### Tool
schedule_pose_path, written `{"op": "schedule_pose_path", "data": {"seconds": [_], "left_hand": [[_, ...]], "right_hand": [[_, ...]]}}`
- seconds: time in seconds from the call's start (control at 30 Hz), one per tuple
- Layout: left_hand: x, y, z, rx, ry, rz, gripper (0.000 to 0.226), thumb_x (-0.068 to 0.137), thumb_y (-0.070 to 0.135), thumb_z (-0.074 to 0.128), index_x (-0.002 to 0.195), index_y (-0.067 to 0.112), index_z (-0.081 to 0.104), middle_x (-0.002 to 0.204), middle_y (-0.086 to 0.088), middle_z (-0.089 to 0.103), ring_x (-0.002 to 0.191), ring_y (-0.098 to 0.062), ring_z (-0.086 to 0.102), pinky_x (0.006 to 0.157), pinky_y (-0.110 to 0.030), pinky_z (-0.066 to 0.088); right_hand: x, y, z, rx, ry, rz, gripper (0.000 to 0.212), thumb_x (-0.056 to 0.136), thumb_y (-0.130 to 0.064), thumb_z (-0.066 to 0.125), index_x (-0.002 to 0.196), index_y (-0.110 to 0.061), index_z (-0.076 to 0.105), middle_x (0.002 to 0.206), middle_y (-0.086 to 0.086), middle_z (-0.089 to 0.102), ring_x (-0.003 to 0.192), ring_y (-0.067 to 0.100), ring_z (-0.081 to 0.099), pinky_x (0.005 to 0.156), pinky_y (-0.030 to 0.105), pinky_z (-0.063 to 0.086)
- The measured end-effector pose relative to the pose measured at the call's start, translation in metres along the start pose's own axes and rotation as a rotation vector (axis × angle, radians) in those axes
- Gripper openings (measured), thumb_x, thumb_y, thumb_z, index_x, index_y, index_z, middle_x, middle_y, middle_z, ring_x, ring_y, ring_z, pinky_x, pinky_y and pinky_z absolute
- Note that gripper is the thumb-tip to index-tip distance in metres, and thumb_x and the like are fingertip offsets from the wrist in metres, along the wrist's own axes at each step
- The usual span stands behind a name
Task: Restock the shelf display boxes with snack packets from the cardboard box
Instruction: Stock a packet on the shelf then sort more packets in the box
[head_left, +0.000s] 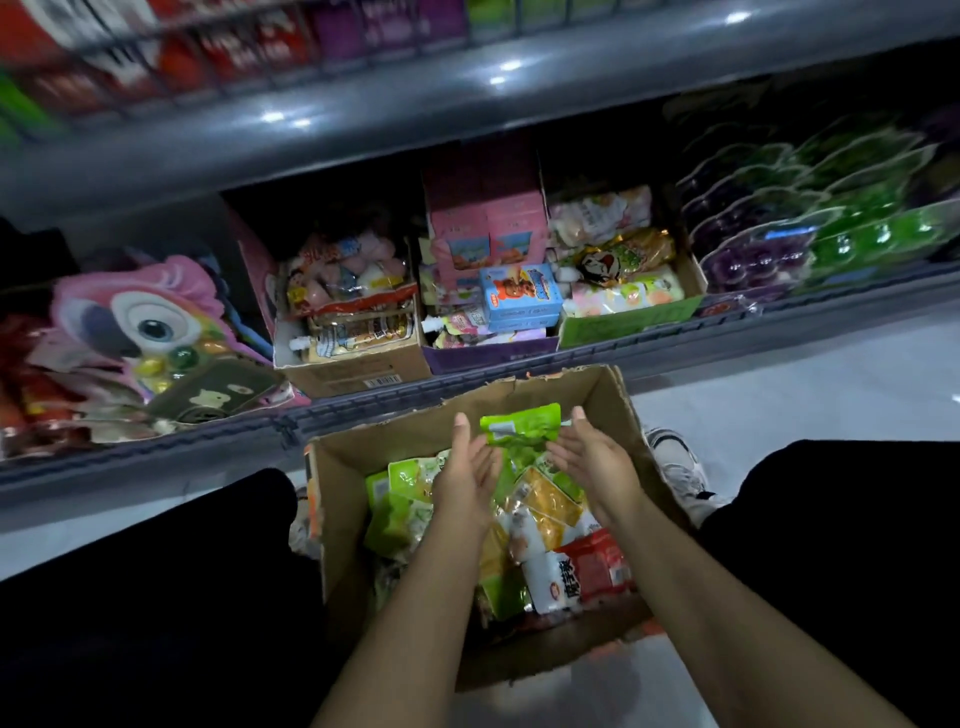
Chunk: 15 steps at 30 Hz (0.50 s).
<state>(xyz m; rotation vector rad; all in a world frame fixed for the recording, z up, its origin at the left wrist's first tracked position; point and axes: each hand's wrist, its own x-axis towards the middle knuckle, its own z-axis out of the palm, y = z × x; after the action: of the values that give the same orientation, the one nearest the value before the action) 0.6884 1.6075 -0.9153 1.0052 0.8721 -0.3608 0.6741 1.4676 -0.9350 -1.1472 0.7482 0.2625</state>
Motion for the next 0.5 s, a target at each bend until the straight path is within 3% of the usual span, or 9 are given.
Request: {"op": "schedule_pose_path", "data": {"seconds": [0.1,0.17,0.3,0.4,0.5], "left_hand": [[-0.025,0.012,-0.001,-0.046,-0.071,-0.025,0.038,0.090,0.033,0.060,0.116,0.008,0.050,0.132,-0.018,0.049,0.122,-0.029,0.050,0.101,-0.031,0.044],[-0.041,0.018,-0.003,-0.071,-0.109,-0.025,0.038,0.091,0.019,0.059,0.122,0.000,0.051,0.137,-0.021,0.045,0.127,-0.030,0.046,0.105,-0.033,0.041],[-0.073,0.035,-0.005,-0.148,-0.147,-0.041,0.032,0.091,-0.005,0.051,0.122,-0.013,0.051,0.136,-0.022,0.048,0.129,-0.028,0.044,0.109,-0.033,0.034],[-0.092,0.050,-0.004,0.009,-0.210,0.039,0.039,0.087,-0.011,0.052,0.126,-0.009,0.050,0.122,-0.020,0.059,0.115,-0.025,0.055,0.105,-0.029,0.036],[-0.115,0.066,-0.001,0.142,-0.294,0.130,0.049,0.082,-0.016,0.055,0.129,-0.002,0.049,0.099,-0.013,0.066,0.090,-0.017,0.062,0.085,-0.025,0.046]], "right_hand": [[-0.022,-0.013,-0.003,0.040,-0.072,-0.036,0.046,0.086,-0.042,0.058,0.110,-0.002,0.055,0.108,0.013,0.061,0.106,0.024,0.062,0.095,0.033,0.048],[-0.037,-0.021,-0.004,0.028,-0.122,-0.068,0.051,0.075,-0.049,0.063,0.105,-0.007,0.055,0.113,0.012,0.060,0.107,0.021,0.061,0.099,0.033,0.046],[-0.066,-0.035,-0.007,0.019,-0.221,-0.120,0.069,0.071,-0.056,0.067,0.119,-0.008,0.050,0.120,0.006,0.060,0.114,0.018,0.058,0.108,0.037,0.038],[-0.088,-0.050,-0.004,0.118,-0.261,-0.173,0.064,0.076,-0.043,0.064,0.121,0.002,0.052,0.123,0.013,0.061,0.117,0.023,0.057,0.105,0.033,0.040],[-0.106,-0.067,0.001,0.101,-0.304,-0.242,0.048,0.075,-0.025,0.065,0.117,-0.002,0.058,0.119,0.011,0.064,0.118,0.027,0.056,0.106,0.040,0.039]]}}
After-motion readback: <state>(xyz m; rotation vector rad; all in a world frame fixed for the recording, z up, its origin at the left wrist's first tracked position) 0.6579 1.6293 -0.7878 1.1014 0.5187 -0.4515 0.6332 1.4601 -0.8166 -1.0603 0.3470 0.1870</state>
